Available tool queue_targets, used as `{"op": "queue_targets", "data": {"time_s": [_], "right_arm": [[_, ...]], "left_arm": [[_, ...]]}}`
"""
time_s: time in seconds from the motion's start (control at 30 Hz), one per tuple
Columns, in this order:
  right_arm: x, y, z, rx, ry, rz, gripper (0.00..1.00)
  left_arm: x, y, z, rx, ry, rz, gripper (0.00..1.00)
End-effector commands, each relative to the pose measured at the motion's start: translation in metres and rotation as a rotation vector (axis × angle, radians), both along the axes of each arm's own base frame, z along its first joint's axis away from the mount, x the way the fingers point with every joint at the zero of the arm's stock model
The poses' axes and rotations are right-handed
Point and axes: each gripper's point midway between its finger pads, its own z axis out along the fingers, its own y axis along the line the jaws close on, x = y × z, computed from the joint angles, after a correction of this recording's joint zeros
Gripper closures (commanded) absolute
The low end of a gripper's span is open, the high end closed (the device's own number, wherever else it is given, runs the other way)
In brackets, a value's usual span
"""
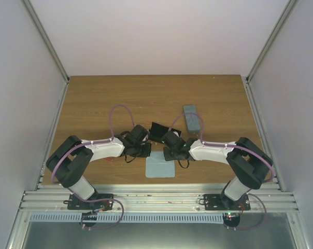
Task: Organize the sunglasses
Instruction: Fold the glasses cleaning cloth at the center of the board.
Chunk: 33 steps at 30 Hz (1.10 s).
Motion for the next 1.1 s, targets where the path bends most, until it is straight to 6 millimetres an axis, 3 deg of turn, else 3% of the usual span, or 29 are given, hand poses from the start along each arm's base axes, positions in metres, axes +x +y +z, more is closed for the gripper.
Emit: {"op": "queue_targets", "data": {"time_s": [0.0, 0.23, 0.43, 1.07], "right_arm": [[0.000, -0.003, 0.004, 0.007, -0.006, 0.002, 0.99], [-0.003, -0.004, 0.022, 0.046, -0.034, 0.009, 1.00], [-0.008, -0.004, 0.033, 0.087, -0.045, 0.023, 1.00], [-0.049, -0.007, 0.026, 0.217, 0.051, 0.090, 0.99]], "left_arm": [[0.003, 0.000, 0.010, -0.008, -0.030, -0.014, 1.00], [-0.001, -0.004, 0.034, -0.069, -0.070, -0.048, 1.00], [-0.009, -0.004, 0.041, -0.100, -0.072, -0.062, 1.00], [-0.043, 0.004, 0.030, -0.158, -0.002, -0.104, 1.00]]}}
